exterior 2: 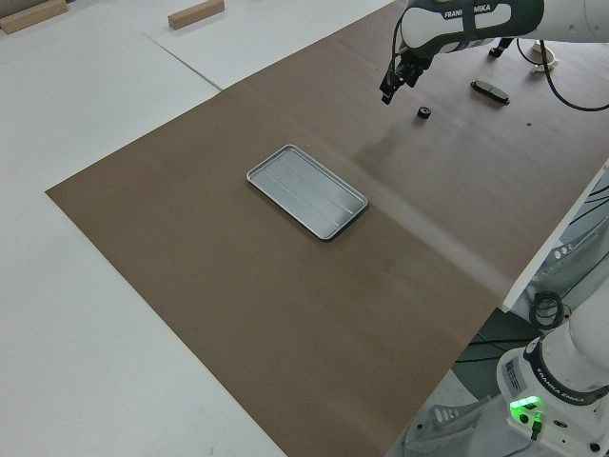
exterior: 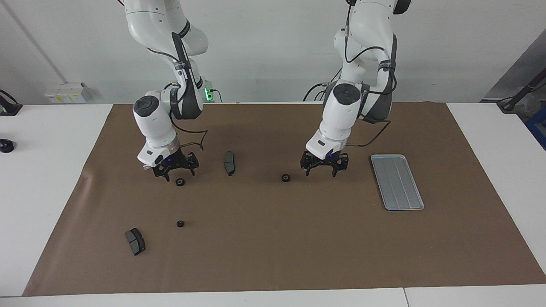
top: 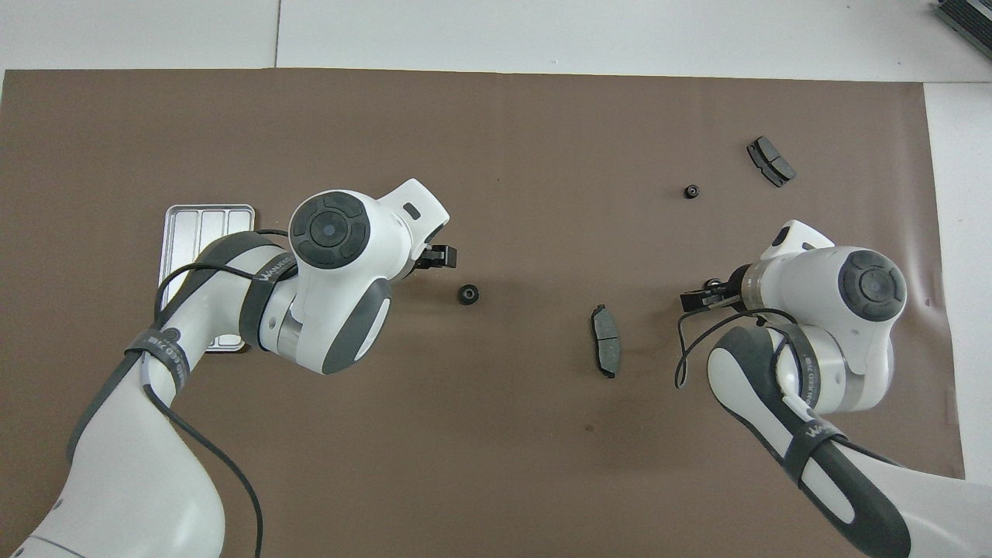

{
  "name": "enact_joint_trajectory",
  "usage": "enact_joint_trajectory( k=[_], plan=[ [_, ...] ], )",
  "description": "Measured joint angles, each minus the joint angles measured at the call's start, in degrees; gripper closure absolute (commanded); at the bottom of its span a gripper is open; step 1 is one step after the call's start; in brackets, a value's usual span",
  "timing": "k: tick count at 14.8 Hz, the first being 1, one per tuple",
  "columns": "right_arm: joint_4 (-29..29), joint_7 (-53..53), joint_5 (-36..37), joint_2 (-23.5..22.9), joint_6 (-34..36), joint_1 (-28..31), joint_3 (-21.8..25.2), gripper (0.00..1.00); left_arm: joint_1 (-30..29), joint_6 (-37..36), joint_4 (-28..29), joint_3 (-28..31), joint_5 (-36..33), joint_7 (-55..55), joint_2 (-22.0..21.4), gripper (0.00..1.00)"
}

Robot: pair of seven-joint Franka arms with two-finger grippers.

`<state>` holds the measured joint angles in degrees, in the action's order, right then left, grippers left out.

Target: Pick bearing gear from pile to tray

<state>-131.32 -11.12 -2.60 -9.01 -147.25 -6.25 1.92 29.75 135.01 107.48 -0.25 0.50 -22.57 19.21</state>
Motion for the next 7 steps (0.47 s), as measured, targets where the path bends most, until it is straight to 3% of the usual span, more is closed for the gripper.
enact_joint_trajectory(
  k=[1,7],
  plan=[
    [-0.14,-0.34,0.00,-0.26,-0.43,0.02,0.00,0.37,0.78,0.64,-0.15,-0.02,0.00,-0.47,0.85,0.00],
    [-0.44,-0.54,0.00,-0.78,-2.70,1.14,0.03,0.39,5.69,3.99,-0.15,-0.02,0.00,-2.23,3.45,0.00]
  ],
)
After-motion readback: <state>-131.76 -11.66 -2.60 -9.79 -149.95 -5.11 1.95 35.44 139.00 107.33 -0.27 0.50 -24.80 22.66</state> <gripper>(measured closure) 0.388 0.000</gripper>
